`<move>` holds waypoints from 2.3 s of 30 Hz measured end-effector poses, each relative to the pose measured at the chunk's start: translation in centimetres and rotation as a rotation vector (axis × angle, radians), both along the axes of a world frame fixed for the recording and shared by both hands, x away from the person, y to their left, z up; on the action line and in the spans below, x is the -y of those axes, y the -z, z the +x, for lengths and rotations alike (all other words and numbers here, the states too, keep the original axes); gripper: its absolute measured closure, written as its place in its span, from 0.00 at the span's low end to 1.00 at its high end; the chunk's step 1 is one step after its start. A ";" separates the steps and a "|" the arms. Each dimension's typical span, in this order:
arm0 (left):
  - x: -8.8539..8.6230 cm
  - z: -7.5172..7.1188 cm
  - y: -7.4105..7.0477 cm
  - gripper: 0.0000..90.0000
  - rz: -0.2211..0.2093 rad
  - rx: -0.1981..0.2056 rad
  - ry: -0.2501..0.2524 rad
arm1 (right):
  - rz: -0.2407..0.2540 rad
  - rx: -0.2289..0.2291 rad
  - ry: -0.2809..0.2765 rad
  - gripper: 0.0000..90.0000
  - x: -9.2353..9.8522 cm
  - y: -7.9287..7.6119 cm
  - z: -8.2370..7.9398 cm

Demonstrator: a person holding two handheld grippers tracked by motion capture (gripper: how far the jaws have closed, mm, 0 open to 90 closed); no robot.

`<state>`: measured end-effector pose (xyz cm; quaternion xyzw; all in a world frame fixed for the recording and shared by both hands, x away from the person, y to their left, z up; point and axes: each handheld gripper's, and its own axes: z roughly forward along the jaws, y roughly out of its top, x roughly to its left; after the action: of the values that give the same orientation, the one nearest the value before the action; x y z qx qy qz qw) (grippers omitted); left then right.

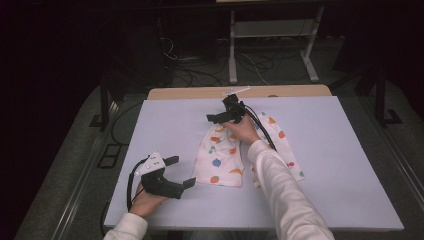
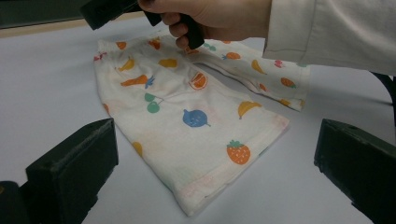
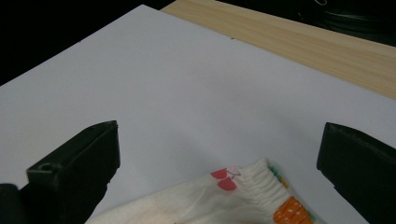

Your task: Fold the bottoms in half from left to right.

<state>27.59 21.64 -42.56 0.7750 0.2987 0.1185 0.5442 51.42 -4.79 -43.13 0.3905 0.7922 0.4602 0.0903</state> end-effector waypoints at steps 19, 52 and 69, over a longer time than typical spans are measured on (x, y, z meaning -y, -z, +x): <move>0.0 0.0 -0.1 0.00 -0.005 0.001 0.007 | -0.053 -0.040 0.043 0.15 -0.7 1.5 1.1; 0.1 -0.1 -0.1 0.00 -0.007 0.003 0.011 | -0.110 -0.111 0.131 0.84 -0.6 2.0 1.7; -0.2 0.3 -0.2 0.00 0.011 -0.047 -0.037 | -0.176 -0.097 0.127 0.99 -1.0 0.7 0.6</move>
<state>27.87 21.80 -42.35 0.7749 0.3248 0.1118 0.5305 52.02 -3.83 -43.83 0.4523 0.8067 0.3627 0.1148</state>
